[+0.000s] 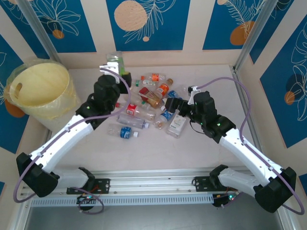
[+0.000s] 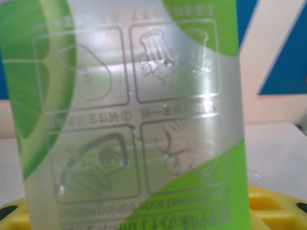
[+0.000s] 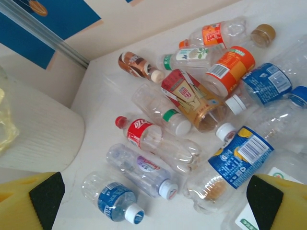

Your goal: Put the plastic bottles in the bin

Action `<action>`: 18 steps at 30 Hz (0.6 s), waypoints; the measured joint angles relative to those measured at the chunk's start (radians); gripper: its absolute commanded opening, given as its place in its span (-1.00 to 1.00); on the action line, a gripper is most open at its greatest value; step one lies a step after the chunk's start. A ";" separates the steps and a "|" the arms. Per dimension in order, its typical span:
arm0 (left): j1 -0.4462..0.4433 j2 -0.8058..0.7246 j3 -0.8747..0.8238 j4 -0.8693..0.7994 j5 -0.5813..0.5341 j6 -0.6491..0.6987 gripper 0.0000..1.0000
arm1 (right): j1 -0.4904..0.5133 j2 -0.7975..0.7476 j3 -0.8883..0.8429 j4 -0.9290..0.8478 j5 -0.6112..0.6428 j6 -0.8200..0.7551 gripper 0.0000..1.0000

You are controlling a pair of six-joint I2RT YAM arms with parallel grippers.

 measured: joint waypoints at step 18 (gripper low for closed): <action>0.502 -0.004 0.240 -0.317 -0.002 0.027 -1.00 | 0.018 -0.017 -0.003 0.144 0.010 -0.158 0.99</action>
